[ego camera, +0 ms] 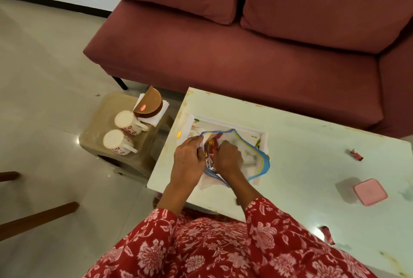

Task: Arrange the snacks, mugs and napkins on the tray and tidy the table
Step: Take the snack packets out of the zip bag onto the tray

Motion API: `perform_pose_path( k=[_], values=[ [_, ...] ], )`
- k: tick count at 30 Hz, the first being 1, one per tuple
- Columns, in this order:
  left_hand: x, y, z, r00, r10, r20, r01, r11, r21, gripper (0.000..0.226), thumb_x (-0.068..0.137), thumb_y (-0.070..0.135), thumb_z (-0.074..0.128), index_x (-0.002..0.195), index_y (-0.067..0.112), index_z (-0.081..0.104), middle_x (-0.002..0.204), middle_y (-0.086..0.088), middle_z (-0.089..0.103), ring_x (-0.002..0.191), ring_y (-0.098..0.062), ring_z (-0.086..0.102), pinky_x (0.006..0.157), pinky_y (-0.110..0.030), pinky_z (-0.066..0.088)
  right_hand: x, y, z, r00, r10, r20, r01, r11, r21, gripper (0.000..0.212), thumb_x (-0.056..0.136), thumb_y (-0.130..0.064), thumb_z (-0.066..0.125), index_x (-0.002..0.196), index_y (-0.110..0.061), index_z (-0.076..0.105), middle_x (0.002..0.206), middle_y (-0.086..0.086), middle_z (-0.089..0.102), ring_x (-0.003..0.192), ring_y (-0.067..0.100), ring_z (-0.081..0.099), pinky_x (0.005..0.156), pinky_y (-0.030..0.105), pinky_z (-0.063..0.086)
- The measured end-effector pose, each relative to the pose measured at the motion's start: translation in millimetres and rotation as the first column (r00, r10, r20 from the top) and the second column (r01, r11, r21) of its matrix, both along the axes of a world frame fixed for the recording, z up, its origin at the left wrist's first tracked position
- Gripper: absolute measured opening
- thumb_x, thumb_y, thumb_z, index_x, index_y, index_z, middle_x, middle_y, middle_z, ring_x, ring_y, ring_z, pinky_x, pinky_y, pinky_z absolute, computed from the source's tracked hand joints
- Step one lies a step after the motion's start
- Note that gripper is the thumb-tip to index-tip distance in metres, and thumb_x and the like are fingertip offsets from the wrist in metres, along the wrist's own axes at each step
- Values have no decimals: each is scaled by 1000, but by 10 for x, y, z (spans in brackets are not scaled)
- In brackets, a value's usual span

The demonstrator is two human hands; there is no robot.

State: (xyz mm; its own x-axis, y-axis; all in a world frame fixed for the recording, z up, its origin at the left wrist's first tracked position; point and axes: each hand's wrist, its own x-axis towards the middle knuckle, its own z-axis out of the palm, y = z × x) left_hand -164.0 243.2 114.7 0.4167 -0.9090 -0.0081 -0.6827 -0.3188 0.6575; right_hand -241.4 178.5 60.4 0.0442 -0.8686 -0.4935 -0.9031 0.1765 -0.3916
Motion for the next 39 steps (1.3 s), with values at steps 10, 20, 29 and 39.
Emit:
perform_pose_path(
  k=[10, 20, 29, 39],
  values=[
    [56, -256, 122, 983, 183, 10, -183, 979, 92, 33, 86, 1, 52, 119, -1, 58, 114, -20, 65, 102, -32, 61, 89, -33, 46, -905, -520, 1278, 975, -60, 214, 170, 822, -543, 13, 83, -12, 56, 87, -16, 67, 93, 8, 73, 89, 33, 64, 75, 33, 43],
    [200, -325, 117, 955, 286, 83, -293, 952, 90, 35, 87, 0, 48, 121, 2, 58, 114, -21, 65, 102, -35, 60, 86, -41, 48, -1237, -866, 64, 986, -121, -113, 78, 940, -332, 22, 88, -13, 55, 97, 1, 69, 98, 21, 70, 94, 38, 64, 75, 35, 48],
    [247, -279, 77, 960, 249, 128, -255, 966, 33, 36, 81, -4, 49, 115, -1, 61, 107, -21, 68, 93, -34, 64, 82, -39, 50, -1457, -611, -1135, 1000, -21, -2, 21, 998, 67, 24, 81, -4, 59, 98, -9, 75, 109, 13, 71, 104, 32, 64, 83, 30, 48],
    [77, -228, 65, 971, 210, 112, -219, 973, 69, 35, 83, -5, 50, 115, -1, 62, 116, -19, 66, 99, -35, 63, 85, -34, 46, -1868, -739, -1521, 999, -39, 19, 33, 964, 263, 25, 80, -3, 61, 100, -8, 75, 98, 12, 69, 96, 27, 63, 82, 31, 46]
  ],
)
